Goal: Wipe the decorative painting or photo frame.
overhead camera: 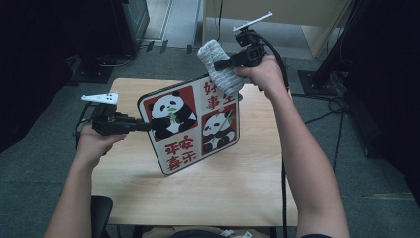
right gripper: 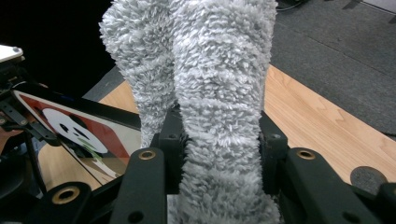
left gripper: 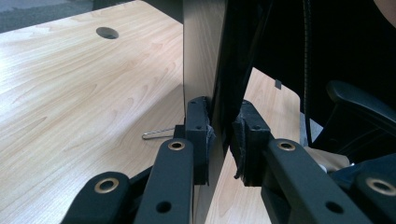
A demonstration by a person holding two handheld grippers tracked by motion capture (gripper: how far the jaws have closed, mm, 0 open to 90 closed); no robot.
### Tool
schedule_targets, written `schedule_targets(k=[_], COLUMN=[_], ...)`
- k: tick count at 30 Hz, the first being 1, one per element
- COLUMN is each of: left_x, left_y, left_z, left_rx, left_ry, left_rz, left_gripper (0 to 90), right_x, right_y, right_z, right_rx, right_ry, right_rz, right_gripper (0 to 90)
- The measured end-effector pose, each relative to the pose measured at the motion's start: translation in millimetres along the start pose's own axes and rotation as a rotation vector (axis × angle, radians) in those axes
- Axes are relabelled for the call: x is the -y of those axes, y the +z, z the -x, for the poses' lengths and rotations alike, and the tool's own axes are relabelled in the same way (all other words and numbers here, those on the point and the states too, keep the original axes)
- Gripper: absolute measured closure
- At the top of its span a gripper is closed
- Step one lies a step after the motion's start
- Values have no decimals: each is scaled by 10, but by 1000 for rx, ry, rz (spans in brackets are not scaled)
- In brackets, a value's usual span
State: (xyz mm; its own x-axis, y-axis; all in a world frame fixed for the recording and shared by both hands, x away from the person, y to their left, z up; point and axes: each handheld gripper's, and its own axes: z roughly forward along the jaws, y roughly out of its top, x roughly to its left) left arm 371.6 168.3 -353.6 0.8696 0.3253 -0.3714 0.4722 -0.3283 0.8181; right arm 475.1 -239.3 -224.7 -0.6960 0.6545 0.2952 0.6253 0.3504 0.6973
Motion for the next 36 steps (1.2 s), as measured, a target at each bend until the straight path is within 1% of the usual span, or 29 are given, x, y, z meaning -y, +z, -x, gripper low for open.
schedule_targets(k=[4, 7, 17, 23, 28, 32, 36], left_x=[1, 1, 2, 3, 7, 6, 6], left_y=[0, 0, -2, -3, -2, -2, -3], left_z=[3, 2, -1, -5, -16, -16, -16], left_rx=[-3, -4, -4, -4, -1, -3, -4], left_ry=[2, 0, 0, 1, -4, -4, -5], left_rz=[1, 2, 2, 3, 6, 5, 5], left_gripper=[784, 785, 785, 785, 784, 784, 785], right_x=[8, 13, 24, 48, 83, 111, 127], right_y=[-23, -42, -106, -161, -216, -237, -258], right_z=[36, 53, 135, 204, 276, 294, 337], right_rx=[-2, 8, 31, 59, 81, 92, 104], right_ry=[12, 9, 31, 47, 76, 69, 76], right_rz=[2, 4, 6, 6, 2, 3, -1], right_gripper=[647, 648, 651, 650, 658, 664, 673])
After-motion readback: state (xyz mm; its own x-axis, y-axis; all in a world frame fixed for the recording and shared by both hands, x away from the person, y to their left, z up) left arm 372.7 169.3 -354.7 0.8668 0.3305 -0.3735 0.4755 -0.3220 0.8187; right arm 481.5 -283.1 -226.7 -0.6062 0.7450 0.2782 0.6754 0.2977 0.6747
